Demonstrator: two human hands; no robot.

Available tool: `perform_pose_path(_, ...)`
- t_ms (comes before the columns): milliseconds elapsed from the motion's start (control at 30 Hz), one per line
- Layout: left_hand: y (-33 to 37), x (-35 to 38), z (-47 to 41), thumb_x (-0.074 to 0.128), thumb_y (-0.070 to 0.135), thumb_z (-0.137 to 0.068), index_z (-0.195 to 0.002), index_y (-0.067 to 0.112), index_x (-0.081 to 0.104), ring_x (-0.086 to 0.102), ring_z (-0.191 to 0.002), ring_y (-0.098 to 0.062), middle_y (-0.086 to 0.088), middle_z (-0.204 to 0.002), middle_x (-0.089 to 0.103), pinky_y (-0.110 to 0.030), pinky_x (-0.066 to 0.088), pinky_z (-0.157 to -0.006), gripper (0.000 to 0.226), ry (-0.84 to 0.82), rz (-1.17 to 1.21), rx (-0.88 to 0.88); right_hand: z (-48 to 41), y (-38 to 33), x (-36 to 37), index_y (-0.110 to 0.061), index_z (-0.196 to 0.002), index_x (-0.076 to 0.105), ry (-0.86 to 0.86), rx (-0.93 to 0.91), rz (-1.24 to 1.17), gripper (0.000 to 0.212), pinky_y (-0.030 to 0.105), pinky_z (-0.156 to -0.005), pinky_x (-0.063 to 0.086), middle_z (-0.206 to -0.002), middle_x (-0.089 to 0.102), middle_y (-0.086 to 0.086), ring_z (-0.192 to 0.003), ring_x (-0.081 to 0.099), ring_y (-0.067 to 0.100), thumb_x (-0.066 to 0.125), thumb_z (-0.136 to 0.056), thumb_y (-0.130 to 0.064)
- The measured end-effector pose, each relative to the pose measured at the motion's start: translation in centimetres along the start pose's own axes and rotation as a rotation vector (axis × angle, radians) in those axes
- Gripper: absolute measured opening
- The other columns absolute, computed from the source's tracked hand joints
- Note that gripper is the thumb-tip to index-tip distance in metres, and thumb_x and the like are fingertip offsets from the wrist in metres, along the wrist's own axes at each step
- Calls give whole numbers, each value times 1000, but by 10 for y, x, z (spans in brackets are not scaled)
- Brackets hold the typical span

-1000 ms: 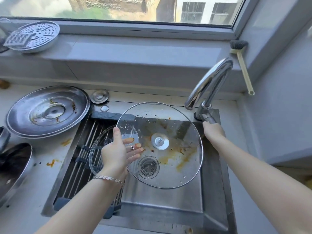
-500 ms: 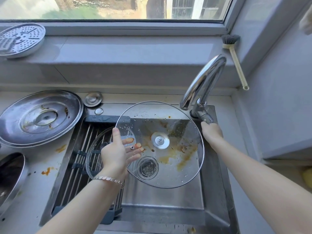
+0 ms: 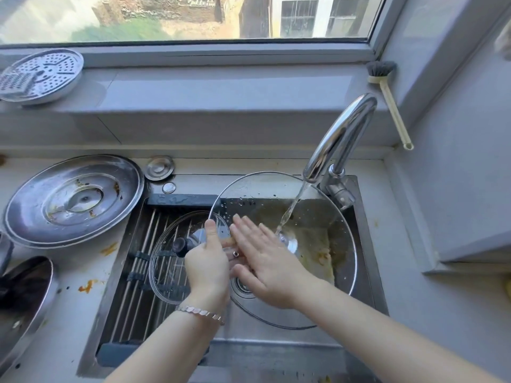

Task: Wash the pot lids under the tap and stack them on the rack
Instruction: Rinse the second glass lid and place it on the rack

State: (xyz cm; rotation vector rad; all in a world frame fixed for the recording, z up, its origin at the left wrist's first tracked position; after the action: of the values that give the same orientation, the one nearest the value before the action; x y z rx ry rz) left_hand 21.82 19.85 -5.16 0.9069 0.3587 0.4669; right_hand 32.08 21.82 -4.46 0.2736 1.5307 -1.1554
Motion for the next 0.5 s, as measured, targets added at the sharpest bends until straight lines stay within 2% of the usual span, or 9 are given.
perform_pose_path(67,-2,-1,3,37,52,-94,-77,1,63,67,-49,-23,-18,-66,69,-24,50,-38,59,-27,16,-19,-3,28,-10,-19,-145,-13,41,125,66,86,30,-116,-12,-146,-26,-8,-138,-25,7,-1,-78,-71)
perform_pose_path(133,-1,0,5,36,51,-94,-79,-1,61,66,-46,-23,-22,-70,68,-25,51,-38,60,-49,21,-19,1,49,-18,-16,-146,-15,74,268,106,91,28,-115,-15,-146,-29,-5,-139,-26,10,-6,-76,-73)
perform_pose_path(200,0,1,7,37,50,-94,-79,-2,62,66,-45,-22,-22,-71,68,-24,50,-37,60,-50,13,-6,4,25,-7,-14,-143,-17,38,159,68,89,25,-112,-19,-147,-28,-2,-138,-28,11,-10,-73,-69)
perform_pose_path(267,-1,-1,8,38,49,-95,-78,-3,63,67,-46,-21,-21,-70,69,-23,49,-37,60,-49,2,-8,7,-2,6,-16,-139,-17,-20,4,50,81,26,-114,-15,-148,-24,-4,-138,-25,8,-8,-76,-64)
perform_pose_path(300,-3,-1,8,38,49,-95,-79,-3,63,67,-46,-21,-21,-70,69,-23,50,-37,60,-54,5,-17,7,1,6,-17,-139,-18,-20,-3,53,79,28,-116,-13,-148,-24,-6,-138,-24,7,-7,-78,-66)
perform_pose_path(367,-5,-1,9,37,49,-94,-82,-4,60,66,-45,-22,-21,-68,68,-26,52,-38,60,-72,17,-41,5,30,-4,-19,-143,-19,14,154,74,82,32,-117,-10,-146,-29,-6,-138,-25,7,-7,-79,-69)
perform_pose_path(433,-6,0,10,36,49,-95,-81,-4,59,65,-43,-21,-21,-67,67,-26,52,-38,59,-82,26,-49,6,39,-10,-17,-145,-18,30,248,85,85,30,-116,-15,-146,-32,-4,-138,-27,8,-7,-74,-63)
perform_pose_path(500,-6,-1,10,37,47,-95,-77,-3,61,65,-41,-17,-16,-59,68,-24,51,-37,58,-72,30,-42,4,10,1,-16,-143,-19,-17,104,47,78,27,-114,-16,-147,-29,-3,-138,-26,9,-2,-79,-57)
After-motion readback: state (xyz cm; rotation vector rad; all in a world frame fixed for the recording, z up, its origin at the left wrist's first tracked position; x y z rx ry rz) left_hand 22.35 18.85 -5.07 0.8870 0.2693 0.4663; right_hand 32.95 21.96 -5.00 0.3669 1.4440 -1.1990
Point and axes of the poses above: each hand's wrist, its own z-axis away from the middle knuckle, its own x-axis out of the palm, y = z × x, the point moved 9 cm from there along -z, towards the middle knuckle
